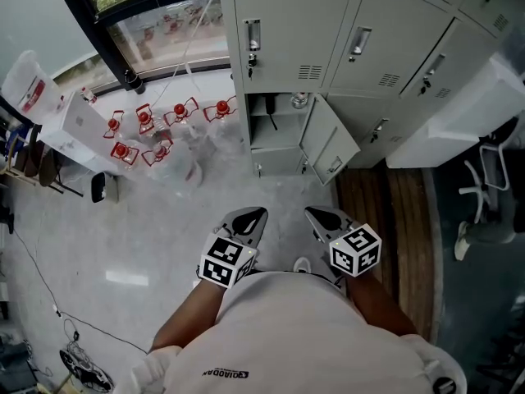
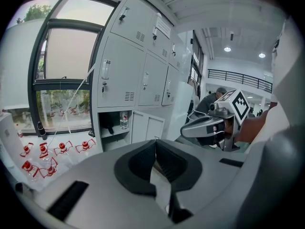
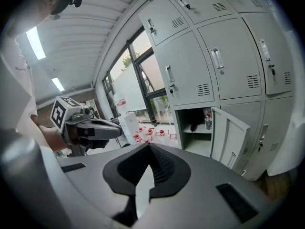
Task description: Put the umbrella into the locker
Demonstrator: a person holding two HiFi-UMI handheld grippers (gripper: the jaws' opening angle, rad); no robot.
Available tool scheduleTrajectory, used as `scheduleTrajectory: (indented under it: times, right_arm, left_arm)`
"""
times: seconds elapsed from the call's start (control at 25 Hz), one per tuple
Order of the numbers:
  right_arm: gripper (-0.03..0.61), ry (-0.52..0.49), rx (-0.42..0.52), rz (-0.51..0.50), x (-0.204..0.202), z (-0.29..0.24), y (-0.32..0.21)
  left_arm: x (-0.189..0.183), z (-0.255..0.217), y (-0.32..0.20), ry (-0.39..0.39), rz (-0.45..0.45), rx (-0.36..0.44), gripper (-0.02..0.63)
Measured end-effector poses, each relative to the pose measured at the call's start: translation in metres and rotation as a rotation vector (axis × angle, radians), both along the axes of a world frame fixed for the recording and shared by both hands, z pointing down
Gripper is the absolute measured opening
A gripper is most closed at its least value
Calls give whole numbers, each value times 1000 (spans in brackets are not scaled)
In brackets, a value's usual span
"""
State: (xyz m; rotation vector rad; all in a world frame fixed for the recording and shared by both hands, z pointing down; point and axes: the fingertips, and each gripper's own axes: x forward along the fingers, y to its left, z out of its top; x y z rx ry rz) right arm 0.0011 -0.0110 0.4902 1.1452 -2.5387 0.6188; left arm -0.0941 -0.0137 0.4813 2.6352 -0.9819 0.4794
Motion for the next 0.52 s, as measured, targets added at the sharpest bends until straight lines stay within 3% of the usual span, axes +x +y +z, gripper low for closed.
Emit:
scheduleTrajectory:
  times: [0.52]
  right_arm:
    - [40,14,-1,-16,4,2,-3]
  left_arm:
    - [3,-2,-4,-4,-5,4,15]
